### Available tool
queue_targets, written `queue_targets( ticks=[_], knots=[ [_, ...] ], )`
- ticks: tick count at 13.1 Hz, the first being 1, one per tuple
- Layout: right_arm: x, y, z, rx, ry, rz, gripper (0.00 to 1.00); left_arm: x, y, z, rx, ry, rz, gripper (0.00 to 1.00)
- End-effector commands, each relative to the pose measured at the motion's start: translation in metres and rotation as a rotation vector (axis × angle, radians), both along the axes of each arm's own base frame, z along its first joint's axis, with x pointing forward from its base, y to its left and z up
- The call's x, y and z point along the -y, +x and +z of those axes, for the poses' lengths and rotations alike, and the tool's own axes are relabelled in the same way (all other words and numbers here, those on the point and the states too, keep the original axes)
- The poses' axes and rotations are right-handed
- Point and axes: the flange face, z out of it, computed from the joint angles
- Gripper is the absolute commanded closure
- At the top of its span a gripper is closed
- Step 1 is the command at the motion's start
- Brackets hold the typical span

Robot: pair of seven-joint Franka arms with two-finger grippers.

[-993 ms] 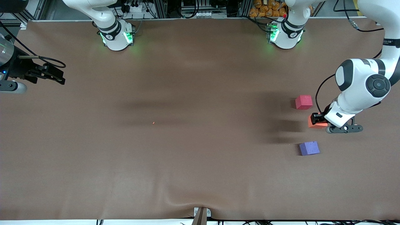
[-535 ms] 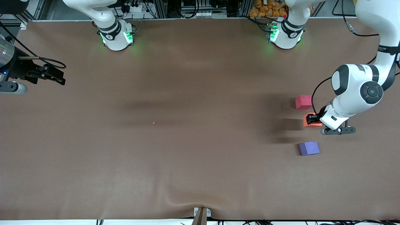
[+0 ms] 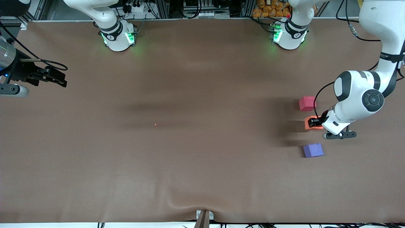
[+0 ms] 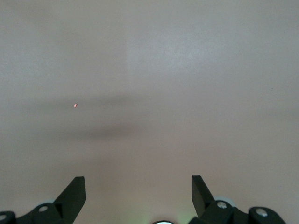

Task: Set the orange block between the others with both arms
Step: 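Lower the orange cube between the pink and blue cubes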

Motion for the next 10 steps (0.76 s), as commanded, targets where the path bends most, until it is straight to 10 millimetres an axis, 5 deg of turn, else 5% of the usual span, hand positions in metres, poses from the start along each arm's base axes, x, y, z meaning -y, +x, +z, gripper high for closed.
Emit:
queue_targets(
  ticks=[1,10],
  knots=[
    [-0.004,0.002,0.006,0.01,-0.008,-0.011,0.0,-0.006,0.009,-0.007,-0.006,-0.02,0.033,0.82],
    [-0.003,0.002,0.006,0.01,-0.011,-0.009,0.0,-0.007,0.011,-0.021,-0.008,-0.025,0.033,0.82]
  ],
)
